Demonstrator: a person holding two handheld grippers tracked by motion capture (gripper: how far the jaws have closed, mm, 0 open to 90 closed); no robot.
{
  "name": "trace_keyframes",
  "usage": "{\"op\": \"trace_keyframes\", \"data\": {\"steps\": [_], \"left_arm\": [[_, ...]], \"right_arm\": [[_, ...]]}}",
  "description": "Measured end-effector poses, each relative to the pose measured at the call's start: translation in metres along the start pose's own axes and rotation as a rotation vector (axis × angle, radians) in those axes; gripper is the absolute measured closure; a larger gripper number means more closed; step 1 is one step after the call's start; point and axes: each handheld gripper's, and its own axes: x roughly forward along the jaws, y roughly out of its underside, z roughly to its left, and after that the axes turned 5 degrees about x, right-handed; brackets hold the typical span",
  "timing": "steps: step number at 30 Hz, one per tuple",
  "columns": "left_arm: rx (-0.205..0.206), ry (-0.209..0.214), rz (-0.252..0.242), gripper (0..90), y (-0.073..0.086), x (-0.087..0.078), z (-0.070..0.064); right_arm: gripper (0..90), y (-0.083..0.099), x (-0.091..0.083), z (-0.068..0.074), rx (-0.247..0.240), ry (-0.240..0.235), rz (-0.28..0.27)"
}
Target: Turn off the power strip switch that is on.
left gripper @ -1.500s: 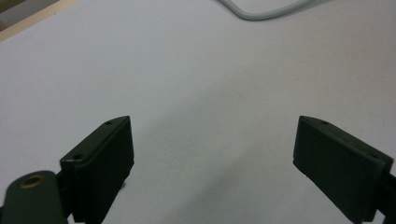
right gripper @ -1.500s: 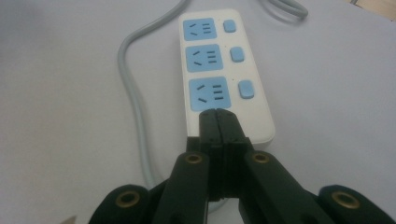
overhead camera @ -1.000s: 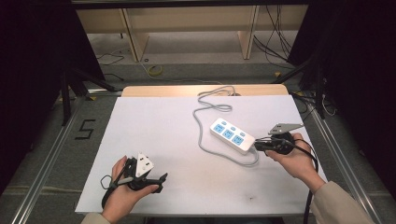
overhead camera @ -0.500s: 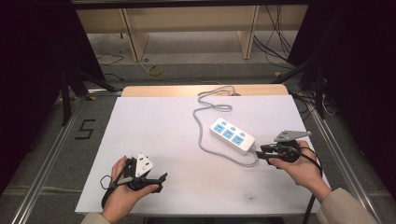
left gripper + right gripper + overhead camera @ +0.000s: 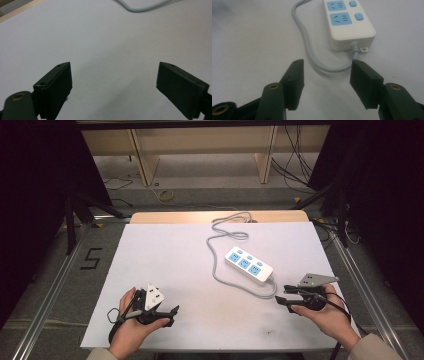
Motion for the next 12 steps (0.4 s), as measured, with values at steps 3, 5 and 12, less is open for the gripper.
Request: {"op": "trace_keyframes", "data": {"steps": [3, 5, 12], "left_arm": [[0.001, 0.001, -0.001, 12.8, -0.0003, 0.0003, -0.0001], [0.002, 0.000, 0.000, 12.8, -0.0006, 0.0001, -0.0002], [-0.008, 0.013, -0.008, 12.8, -0.0028, 0.0013, -0.0020]], "right_arm": [[41.6, 0.0021, -0.0013, 0.0010, 0.000, -0.002, -0.001], [39.9, 0.0025, -0.0020, 0.0008, -0.002, 0.001, -0.005], [35.3, 0.0035, -0.0060, 0.0009, 0.009, 0.009, -0.024]]}}
